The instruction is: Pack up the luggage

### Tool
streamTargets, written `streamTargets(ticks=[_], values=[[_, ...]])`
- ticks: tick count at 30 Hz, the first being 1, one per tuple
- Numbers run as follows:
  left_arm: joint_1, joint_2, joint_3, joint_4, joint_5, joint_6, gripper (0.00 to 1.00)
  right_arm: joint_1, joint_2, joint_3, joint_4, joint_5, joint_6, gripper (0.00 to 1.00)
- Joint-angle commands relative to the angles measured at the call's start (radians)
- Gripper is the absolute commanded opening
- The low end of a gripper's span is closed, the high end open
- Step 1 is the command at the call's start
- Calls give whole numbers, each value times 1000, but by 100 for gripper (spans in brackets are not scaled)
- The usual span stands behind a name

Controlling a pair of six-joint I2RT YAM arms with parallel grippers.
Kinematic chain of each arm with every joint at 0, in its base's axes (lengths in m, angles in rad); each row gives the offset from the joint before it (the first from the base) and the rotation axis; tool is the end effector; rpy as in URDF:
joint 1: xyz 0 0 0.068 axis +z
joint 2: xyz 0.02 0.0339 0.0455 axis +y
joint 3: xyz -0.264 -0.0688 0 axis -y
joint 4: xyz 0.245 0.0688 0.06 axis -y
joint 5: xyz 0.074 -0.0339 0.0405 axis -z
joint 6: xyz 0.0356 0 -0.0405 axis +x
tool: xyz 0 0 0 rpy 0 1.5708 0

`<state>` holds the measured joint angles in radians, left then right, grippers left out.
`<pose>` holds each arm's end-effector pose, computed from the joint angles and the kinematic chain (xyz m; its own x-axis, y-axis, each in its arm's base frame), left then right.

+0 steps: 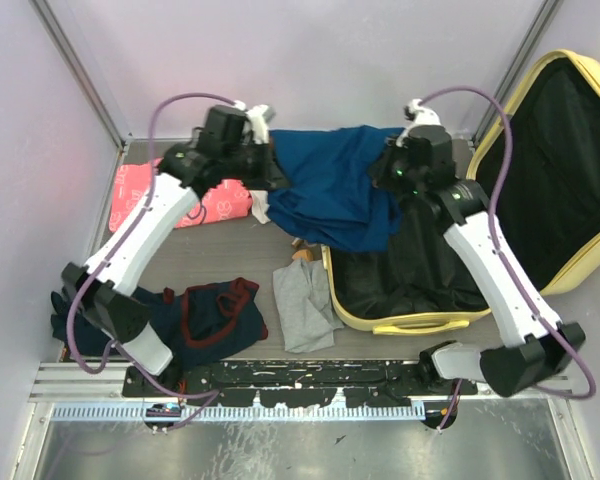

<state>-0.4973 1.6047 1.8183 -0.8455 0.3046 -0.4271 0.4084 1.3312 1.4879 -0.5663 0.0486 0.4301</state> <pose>0.2962 -0.1729 0.4241 -0.7491 -0.0430 -0.6610 0.3928 0.7748 -0.4955 0.2673 0.1138 0.4238 -0.4806 0.2458 -0.8418 -0.1710 0.9152 0.3649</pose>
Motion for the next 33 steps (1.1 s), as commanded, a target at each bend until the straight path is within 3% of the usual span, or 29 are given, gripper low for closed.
streamTargets(ticks=[1, 8, 15, 24, 29, 33], values=[[-168, 89, 102, 146, -26, -89, 0, -108, -157, -100, -19, -26, -48, 0], [-381, 245, 149, 229, -74, -139, 0, -379, -310, -313, -108, -155, -90, 0], [-431, 360, 123, 266, -133, -176, 0, -589, -262, -446, -61, -328, -186, 0], [-409, 498, 180, 282, -201, -117, 0, -610, -22, -466, 183, -465, -219, 1], [-384, 598, 276, 236, -200, -82, 0, -609, 93, -449, 278, -463, -224, 1], [-351, 638, 330, 220, -204, -73, 6, -609, 160, -448, 326, -439, -250, 1]])
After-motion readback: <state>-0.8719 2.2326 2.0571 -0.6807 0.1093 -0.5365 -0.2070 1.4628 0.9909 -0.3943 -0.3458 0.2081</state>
